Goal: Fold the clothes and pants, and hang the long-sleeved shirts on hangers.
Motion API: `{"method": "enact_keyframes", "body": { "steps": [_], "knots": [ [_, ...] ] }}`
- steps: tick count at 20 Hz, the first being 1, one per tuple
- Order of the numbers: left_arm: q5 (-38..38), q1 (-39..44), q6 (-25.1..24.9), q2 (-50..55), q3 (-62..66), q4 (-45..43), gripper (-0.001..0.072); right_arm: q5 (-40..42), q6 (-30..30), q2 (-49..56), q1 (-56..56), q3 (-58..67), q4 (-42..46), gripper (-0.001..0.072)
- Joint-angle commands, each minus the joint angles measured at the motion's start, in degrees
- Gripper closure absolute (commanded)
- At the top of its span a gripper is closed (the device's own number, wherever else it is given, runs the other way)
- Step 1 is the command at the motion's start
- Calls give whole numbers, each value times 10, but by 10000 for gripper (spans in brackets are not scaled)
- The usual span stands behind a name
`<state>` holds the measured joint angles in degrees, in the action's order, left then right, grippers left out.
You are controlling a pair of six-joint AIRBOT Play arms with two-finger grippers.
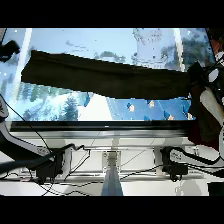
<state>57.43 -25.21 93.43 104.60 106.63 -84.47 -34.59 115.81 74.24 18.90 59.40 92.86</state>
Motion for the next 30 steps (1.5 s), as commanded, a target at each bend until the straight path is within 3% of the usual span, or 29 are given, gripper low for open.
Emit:
{"method": "enact_keyframes", "body": {
  "steps": [1,4,8,9,11,13,16,18,20,23,24,25,27,28,29,30],
  "knots": [
    [160,-41,-28,-28,-34,-24,204,-9,-32,-10,0,1,-3,33],
    [86,-63,-34,-81,-147,26,203,-10,-45,-10,0,1,-3,33],
    [-55,-88,-35,-103,-294,181,199,-10,-45,-10,0,1,-12,33],
    [-97,-93,-35,-103,-329,225,180,-10,-45,-10,0,1,-13,33],
    [-170,-101,-34,-103,-381,280,69,-10,-45,-10,0,1,-17,33],
    [-254,-102,-34,-102,-417,310,52,-10,-45,-10,0,1,-21,33],
    [-363,-88,-36,-78,-424,374,52,-3,-45,-10,0,1,-28,33],
    [-424,-59,-88,-57,-416,386,55,5,-45,-9,0,1,-28,34],
    [-471,-27,-115,-36,-394,386,65,8,-45,-10,0,1,-29,34],
    [-492,5,-107,8,-348,391,72,10,-45,-10,0,1,-29,35],
    [-483,8,-100,22,-330,400,141,10,-45,-10,0,1,-29,38],
    [-473,9,-102,30,-316,399,257,10,-45,-10,0,1,-29,43],
    [-463,9,-104,31,-302,398,682,7,-46,-10,0,1,-30,44],
    [-453,9,-104,23,-296,380,692,5,-54,-11,0,1,-30,46],
    [-447,9,-104,10,-293,345,693,-1,-75,-14,-1,4,-31,94],
    [-441,9,-104,-9,-293,295,693,-16,-97,-14,-4,11,-31,217]
  ]
}}
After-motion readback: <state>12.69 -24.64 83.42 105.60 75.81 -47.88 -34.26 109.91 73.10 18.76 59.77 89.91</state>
